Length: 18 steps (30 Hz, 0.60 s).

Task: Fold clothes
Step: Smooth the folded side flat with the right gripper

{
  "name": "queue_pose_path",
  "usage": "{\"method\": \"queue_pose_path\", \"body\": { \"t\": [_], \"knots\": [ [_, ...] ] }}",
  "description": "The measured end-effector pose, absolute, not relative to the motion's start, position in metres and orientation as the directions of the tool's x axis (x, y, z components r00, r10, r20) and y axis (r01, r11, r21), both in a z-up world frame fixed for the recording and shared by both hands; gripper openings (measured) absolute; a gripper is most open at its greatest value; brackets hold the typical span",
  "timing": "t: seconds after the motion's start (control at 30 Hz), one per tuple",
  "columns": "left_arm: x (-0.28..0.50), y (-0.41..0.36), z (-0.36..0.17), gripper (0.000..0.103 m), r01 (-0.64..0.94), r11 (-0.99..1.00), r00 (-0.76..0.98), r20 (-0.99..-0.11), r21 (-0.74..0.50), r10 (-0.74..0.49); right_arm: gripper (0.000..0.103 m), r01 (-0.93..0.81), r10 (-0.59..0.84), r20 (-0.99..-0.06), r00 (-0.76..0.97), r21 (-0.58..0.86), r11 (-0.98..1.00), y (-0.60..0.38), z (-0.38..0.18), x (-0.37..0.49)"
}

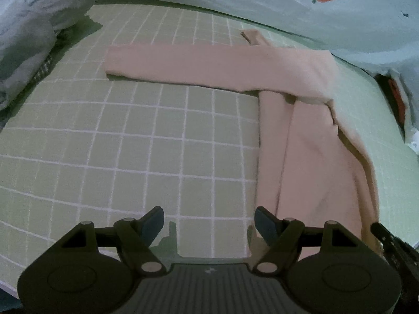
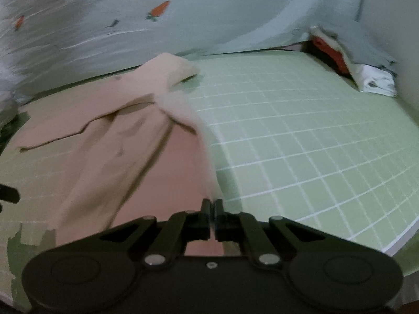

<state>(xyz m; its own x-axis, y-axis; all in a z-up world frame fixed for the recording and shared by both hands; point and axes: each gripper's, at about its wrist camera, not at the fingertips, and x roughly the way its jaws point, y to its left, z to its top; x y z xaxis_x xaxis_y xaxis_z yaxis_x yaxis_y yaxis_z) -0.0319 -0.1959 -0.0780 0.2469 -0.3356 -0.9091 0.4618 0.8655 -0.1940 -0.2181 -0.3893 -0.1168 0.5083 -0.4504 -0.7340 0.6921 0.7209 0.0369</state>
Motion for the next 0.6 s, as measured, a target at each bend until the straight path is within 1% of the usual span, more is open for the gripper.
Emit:
{"method": "queue_pose_path", "body": {
  "t": [0.17,0.3,0.4,0.47,0.6],
  "knots": [
    [-0.026,-0.169,-0.077,0.077,0.46,0.874,0.266,-0.915,-0.155,-0.303,0.003,0.681,-0.435,-0.732,0.525,0.054,0.731,-0.363,-0.12,-0.204],
    [-0.022,-0.147,-0.076,0.077,0.458,0.88,0.281,-0.919,-0.124,-0.276,0.003,0.686,-0.413,-0.733,0.54,0.098,0.721,-0.346,-0.128,-0.191],
    [-0.018,-0.131,-0.075,0.077,0.455,0.885,0.292,-0.922,-0.102,-0.256,0.004,0.704,-0.388,-0.753,0.531,0.138,0.697,-0.339,-0.141,-0.18],
    [-0.014,-0.121,-0.075,0.077,0.441,0.892,0.292,-0.924,-0.098,-0.246,0.005,0.719,-0.387,-0.759,0.523,0.15,0.679,-0.337,-0.145,-0.176],
    [-0.007,-0.108,-0.076,0.077,0.414,0.904,0.288,-0.926,-0.109,-0.243,0.013,0.738,-0.377,-0.756,0.535,0.2,0.645,-0.337,-0.143,-0.174]
  ]
}}
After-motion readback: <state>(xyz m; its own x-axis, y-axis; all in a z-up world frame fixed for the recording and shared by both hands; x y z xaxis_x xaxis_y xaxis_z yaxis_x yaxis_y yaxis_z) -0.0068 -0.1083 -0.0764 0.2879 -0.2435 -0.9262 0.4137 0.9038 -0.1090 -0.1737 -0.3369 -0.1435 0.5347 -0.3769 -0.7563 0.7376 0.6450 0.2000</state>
